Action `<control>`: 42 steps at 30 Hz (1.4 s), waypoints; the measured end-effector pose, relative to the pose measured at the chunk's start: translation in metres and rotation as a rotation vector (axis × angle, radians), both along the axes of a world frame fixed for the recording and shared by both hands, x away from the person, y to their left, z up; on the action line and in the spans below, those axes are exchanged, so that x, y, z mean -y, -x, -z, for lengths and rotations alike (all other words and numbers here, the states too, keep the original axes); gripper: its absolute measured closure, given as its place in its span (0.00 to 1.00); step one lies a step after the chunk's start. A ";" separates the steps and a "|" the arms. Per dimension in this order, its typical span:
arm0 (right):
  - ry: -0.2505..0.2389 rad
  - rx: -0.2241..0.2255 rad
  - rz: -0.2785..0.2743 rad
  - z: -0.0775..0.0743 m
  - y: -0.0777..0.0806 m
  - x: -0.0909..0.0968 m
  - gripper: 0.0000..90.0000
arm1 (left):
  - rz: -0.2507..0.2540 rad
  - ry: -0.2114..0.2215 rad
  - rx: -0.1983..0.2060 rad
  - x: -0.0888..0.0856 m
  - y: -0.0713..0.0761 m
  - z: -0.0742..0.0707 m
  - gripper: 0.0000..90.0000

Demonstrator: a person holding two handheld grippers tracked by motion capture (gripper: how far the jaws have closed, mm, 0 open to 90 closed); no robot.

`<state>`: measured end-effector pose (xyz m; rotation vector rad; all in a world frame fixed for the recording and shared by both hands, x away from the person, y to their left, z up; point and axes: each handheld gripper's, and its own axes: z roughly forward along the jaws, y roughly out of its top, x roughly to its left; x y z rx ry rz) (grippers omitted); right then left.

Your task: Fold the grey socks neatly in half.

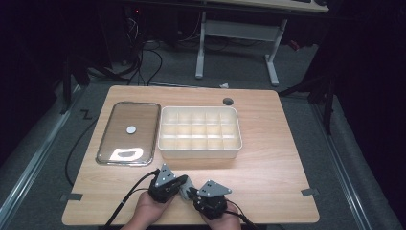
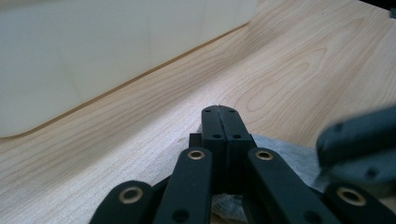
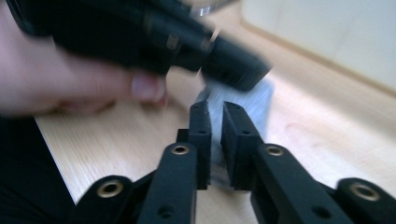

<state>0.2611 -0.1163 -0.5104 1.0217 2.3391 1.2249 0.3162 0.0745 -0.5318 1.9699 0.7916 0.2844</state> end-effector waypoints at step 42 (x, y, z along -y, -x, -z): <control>0.012 -0.286 -0.077 0.004 -0.033 -0.014 0.76 | -0.222 -0.035 0.154 -0.110 0.019 -0.013 0.64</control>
